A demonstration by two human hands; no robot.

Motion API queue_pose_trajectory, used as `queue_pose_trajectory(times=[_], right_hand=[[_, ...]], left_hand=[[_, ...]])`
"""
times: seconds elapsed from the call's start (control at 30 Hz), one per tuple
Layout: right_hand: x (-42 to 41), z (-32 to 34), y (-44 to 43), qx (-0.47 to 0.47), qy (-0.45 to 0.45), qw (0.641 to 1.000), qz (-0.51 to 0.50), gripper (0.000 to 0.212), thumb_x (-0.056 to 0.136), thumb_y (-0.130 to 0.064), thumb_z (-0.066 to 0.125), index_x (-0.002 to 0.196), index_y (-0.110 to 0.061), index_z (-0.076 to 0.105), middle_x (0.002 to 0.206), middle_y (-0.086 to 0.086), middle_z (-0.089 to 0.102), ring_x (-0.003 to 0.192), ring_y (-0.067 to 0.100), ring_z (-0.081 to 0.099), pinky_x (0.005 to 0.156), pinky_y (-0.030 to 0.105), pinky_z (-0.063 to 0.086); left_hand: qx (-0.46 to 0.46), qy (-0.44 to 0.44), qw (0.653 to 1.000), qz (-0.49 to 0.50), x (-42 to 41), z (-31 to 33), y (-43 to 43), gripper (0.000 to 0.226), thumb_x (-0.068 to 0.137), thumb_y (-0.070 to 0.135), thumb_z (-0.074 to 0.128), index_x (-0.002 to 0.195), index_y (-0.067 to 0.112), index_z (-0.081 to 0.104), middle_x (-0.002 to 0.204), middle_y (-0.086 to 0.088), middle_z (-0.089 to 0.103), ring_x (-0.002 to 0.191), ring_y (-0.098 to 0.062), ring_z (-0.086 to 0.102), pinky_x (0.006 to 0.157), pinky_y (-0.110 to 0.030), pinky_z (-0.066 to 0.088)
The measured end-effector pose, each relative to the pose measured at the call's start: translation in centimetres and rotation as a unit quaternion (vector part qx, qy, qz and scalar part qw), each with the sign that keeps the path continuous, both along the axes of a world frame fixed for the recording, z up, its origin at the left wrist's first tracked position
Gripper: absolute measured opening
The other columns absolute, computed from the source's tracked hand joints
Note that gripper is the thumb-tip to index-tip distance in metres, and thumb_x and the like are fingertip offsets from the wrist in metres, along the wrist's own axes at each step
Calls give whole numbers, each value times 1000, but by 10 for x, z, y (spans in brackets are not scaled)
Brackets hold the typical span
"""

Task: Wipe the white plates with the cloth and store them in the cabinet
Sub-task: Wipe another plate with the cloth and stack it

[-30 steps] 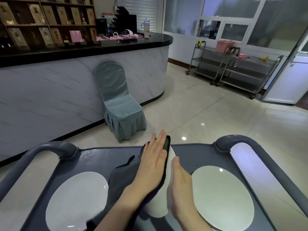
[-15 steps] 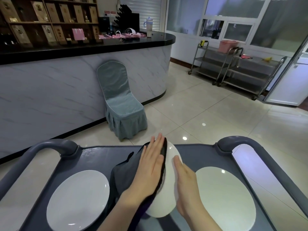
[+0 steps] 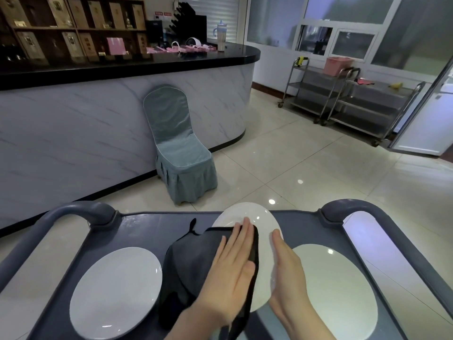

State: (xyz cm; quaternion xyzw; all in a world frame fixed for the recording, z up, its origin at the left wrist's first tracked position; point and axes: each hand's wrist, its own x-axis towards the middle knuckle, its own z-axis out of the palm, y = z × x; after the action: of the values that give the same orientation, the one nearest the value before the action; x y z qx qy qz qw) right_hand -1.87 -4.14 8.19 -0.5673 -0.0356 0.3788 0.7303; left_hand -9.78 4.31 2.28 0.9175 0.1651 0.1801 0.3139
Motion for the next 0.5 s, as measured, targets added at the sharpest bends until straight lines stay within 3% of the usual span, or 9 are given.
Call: queue_pose_trajectory(times=[0.07,0.17,0.23,0.37,0.43,0.5], right_hand=[[0,2,-1,4,-8,1000,-1,36,101,-32,48,113,-8,71,109,11,75,104,26,71,96,44,50],[7,11,-1,-2,-35,999,-25,34,99,-35,52,100,-11,77,105,12,76,101,28,71,94,46,52],[16,18,-3,-7,-51,998,-45,34,98,-38,55,92,-13,77,104,14,75,98,28,70,94,46,51],[23,18,-3,-3,-50,997,-66,32,99,-37,54,96,-13,74,101,11,76,98,28,71,91,44,52],[17,11,-4,-5,-37,998,-57,33,100,-35,51,101,-12,74,102,11,77,103,30,70,96,46,52],[10,2,-6,-8,-17,999,-44,34,101,-35,48,110,-13,73,107,10,76,106,28,70,101,47,49]], left_hand=[[-25,-23,999,-2,-1,3,15,59,98,31,13,146,39,-19,153,32,-27,144,5,-20,119,-23,-12],[-68,-54,996,27,-5,-8,28,58,97,42,13,150,34,-10,156,30,-21,147,1,-15,121,-27,-9],[-80,-35,996,33,-6,-19,21,60,94,42,12,149,36,-11,153,35,-23,146,2,-18,122,-31,-7],[-43,-15,999,5,0,-20,-9,69,89,36,12,137,58,-31,151,36,-28,144,4,-22,120,-28,-11],[-14,-6,1000,-5,9,-6,-16,70,92,31,14,137,53,-35,150,34,-32,143,5,-24,119,-27,-13],[-10,-6,1000,-24,15,8,-12,67,101,20,21,143,42,-26,152,30,-31,143,6,-24,119,-24,-13]])
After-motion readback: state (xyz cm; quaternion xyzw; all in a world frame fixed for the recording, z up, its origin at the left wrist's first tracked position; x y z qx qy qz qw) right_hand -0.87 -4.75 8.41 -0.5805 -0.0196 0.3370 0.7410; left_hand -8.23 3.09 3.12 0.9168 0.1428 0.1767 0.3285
